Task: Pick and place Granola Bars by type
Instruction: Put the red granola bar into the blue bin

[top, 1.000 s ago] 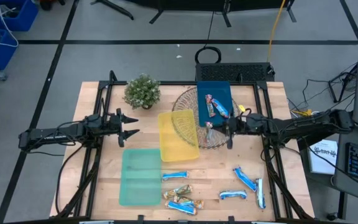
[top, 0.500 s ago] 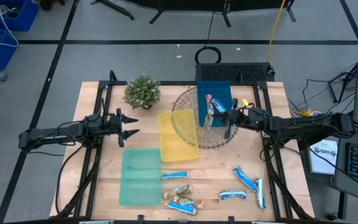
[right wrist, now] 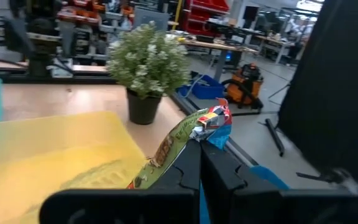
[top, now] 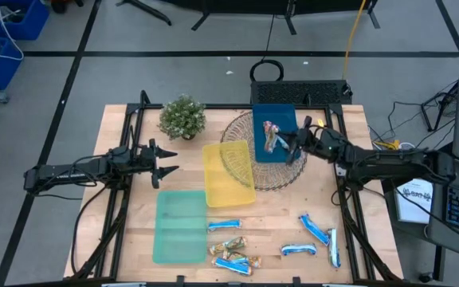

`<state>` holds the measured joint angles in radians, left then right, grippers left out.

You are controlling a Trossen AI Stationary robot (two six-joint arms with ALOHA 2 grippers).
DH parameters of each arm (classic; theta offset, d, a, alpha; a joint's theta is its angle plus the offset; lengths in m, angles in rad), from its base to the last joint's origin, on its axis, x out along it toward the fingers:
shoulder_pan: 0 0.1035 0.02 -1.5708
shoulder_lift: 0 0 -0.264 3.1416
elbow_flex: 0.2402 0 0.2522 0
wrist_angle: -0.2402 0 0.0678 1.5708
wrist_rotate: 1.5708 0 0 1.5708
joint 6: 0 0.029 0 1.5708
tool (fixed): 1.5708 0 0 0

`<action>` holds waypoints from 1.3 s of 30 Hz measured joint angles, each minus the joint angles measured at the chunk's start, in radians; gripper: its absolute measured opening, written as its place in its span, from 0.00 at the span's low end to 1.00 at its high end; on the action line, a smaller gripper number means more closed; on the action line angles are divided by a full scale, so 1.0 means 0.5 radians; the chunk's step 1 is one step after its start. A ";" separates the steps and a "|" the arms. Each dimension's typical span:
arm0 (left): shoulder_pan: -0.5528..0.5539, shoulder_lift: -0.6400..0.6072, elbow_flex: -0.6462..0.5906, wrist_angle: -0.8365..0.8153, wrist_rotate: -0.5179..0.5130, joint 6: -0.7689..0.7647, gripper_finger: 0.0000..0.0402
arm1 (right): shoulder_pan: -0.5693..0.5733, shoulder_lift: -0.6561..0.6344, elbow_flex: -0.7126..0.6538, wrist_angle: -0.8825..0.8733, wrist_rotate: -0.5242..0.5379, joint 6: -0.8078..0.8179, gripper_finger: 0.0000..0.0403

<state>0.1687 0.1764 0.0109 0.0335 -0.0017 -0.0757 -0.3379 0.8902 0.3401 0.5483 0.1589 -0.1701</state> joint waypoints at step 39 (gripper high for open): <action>0.000 0.000 0.000 0.001 0.000 0.000 0.64 | -0.715 0.044 0.399 -0.877 -0.801 0.111 0.00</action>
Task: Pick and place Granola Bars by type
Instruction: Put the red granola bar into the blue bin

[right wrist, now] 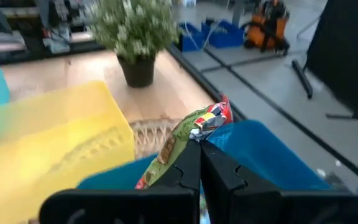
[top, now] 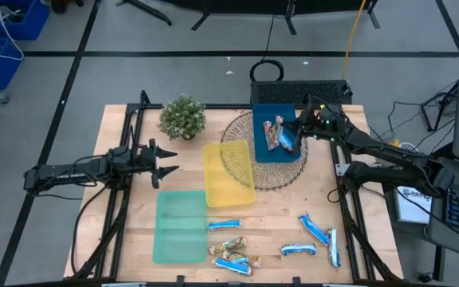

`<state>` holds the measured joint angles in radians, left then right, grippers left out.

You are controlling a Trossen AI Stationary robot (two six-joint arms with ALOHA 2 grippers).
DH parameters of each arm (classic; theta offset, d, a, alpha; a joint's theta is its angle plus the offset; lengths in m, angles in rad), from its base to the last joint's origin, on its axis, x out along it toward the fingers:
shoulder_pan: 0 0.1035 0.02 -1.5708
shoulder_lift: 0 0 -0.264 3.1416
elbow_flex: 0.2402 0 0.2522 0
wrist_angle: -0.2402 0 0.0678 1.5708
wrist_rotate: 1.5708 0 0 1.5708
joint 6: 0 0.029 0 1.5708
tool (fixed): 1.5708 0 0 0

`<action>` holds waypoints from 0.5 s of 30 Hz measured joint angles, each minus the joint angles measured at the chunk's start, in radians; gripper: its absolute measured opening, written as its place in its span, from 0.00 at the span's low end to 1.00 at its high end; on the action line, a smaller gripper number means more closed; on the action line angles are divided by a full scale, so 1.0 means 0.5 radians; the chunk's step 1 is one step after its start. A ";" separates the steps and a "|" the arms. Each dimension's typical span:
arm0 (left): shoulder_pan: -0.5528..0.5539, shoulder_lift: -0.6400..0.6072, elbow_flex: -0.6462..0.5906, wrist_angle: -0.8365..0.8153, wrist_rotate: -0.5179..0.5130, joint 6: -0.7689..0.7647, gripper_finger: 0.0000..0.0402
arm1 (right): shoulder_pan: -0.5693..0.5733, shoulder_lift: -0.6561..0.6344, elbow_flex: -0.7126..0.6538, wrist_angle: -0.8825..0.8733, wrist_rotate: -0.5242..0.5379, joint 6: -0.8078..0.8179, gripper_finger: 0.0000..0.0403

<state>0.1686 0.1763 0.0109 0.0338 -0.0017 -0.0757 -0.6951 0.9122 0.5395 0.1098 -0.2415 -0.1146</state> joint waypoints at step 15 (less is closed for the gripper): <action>0.000 0.000 0.000 0.000 0.000 0.000 0.64 | -0.143 0.281 0.116 -0.186 -0.208 -0.006 0.00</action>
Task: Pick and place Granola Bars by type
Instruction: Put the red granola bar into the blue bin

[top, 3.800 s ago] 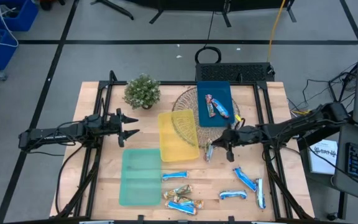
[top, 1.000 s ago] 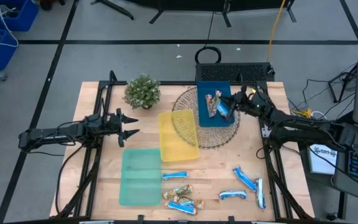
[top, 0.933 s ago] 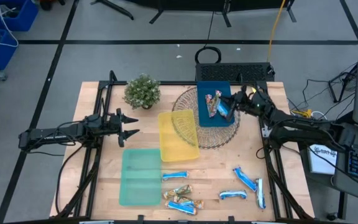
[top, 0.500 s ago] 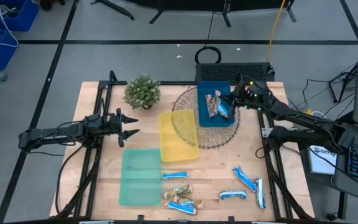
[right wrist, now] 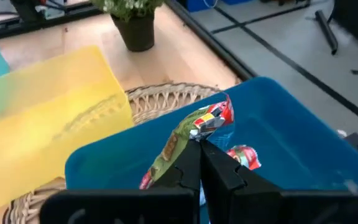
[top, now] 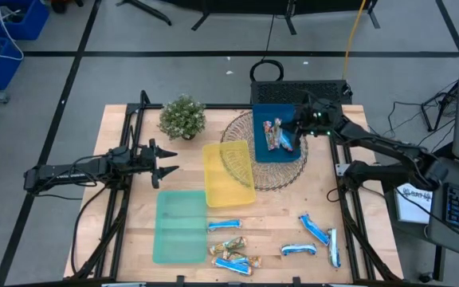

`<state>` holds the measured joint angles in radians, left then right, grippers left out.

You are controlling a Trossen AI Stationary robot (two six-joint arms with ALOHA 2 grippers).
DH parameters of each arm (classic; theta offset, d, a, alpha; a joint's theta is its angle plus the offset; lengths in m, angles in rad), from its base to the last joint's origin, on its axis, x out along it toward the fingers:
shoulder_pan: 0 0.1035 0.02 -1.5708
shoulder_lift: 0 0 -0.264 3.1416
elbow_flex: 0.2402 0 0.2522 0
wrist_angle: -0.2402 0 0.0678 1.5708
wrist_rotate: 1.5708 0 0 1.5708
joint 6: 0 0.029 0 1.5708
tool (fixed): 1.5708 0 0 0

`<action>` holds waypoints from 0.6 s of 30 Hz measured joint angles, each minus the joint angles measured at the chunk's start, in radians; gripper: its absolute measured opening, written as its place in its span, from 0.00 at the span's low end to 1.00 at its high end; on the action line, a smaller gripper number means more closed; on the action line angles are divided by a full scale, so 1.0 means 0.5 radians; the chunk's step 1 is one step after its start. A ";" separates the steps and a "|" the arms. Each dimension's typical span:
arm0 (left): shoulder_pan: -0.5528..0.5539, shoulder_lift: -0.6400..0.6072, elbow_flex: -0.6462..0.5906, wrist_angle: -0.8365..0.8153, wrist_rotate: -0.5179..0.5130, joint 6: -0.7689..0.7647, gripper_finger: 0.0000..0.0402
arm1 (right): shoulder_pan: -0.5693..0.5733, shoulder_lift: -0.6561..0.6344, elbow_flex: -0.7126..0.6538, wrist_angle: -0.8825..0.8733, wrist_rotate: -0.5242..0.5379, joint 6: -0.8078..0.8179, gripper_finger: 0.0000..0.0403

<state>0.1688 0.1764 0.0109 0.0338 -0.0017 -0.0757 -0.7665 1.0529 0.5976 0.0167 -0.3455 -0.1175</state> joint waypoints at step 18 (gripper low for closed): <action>0.000 0.000 0.000 0.000 0.000 0.000 0.64 | 0.001 0.090 0.001 -0.201 -0.011 0.017 0.00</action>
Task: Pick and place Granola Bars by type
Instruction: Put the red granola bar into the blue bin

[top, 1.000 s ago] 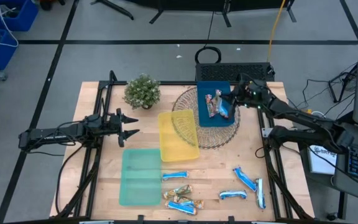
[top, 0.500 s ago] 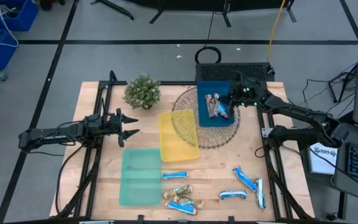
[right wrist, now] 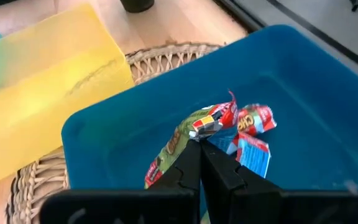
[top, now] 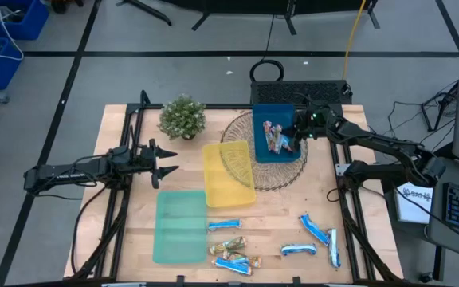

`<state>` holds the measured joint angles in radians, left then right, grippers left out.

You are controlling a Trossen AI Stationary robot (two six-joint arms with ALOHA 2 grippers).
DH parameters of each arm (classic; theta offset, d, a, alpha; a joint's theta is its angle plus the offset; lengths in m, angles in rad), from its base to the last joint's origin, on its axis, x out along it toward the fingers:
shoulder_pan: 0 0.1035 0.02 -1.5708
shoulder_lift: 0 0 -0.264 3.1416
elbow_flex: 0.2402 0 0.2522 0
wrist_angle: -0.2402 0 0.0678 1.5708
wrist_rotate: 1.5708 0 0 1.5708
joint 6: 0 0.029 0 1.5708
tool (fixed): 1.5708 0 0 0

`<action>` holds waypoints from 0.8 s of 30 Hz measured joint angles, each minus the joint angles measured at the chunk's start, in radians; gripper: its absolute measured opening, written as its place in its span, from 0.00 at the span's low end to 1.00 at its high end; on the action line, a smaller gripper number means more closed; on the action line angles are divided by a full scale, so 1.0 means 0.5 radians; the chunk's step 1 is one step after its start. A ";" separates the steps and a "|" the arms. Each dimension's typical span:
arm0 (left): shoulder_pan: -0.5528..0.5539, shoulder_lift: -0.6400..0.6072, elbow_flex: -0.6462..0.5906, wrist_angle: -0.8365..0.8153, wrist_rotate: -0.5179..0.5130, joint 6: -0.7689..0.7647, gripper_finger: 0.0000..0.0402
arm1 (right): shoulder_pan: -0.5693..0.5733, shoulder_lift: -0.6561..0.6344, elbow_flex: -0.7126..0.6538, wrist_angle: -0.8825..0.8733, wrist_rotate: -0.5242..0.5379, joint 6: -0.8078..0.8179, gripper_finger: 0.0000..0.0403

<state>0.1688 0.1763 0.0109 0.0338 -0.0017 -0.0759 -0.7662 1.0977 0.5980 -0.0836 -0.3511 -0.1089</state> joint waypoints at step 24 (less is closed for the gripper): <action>0.000 0.000 0.000 0.000 0.000 0.000 0.64 | 0.018 0.002 -0.035 -0.037 0.016 -0.008 0.00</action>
<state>0.1688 0.1761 0.0109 0.0338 -0.0017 -0.0761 -0.7574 1.0985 0.5804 -0.1020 -0.3429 -0.1127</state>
